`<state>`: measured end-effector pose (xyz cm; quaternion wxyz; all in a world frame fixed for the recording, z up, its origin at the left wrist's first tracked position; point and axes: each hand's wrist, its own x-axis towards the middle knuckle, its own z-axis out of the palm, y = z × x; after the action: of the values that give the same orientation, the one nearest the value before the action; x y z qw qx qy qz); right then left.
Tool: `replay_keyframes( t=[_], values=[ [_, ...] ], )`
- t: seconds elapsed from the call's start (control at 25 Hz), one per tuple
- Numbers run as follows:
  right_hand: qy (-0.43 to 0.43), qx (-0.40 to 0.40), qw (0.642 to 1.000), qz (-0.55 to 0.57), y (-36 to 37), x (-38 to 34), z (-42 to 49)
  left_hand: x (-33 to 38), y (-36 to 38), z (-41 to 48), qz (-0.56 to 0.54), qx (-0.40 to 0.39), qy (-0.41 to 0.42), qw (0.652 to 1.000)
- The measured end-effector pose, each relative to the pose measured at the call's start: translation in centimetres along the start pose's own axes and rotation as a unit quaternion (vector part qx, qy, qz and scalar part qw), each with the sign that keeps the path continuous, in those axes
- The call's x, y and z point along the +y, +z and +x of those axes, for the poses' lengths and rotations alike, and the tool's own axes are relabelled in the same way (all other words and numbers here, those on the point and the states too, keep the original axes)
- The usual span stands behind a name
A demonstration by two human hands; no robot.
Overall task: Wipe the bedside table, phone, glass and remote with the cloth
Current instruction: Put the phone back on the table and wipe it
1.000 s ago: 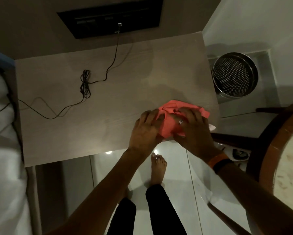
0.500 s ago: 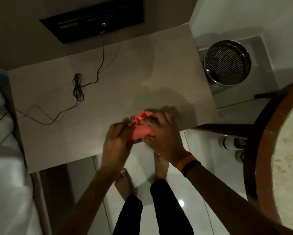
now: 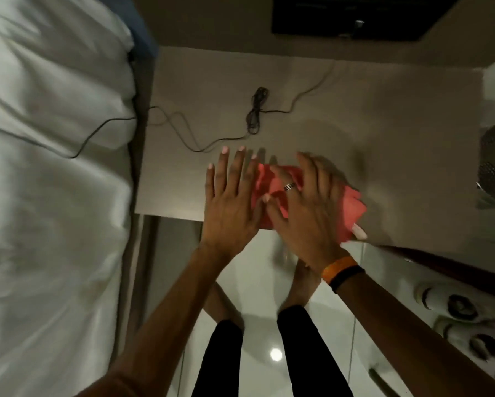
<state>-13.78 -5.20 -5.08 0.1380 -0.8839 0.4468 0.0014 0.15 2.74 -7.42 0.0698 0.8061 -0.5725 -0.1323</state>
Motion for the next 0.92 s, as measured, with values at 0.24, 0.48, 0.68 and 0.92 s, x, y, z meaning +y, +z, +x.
replay_keyframes(
  t=[0.24,0.48,0.68,0.92],
  values=[
    [-0.194,0.077,0.964,0.167,-3.4,-19.1,6.9,-11.0,-11.9,-6.0,-0.044,0.241,-0.251,0.936],
    [-0.31,-0.017,0.903,0.296,-3.8,-40.6,10.5,-25.3,-21.0,-15.7,-0.167,0.46,-0.406,0.772],
    [-0.253,-0.151,0.932,0.21,-4.4,-43.5,13.9,-27.7,-22.0,-13.4,-0.572,0.431,-0.433,0.548],
    [-0.155,-0.027,0.902,0.402,-7.7,-39.4,12.8,-23.1,-24.3,-12.1,-0.578,0.402,-0.327,0.631]
  ],
)
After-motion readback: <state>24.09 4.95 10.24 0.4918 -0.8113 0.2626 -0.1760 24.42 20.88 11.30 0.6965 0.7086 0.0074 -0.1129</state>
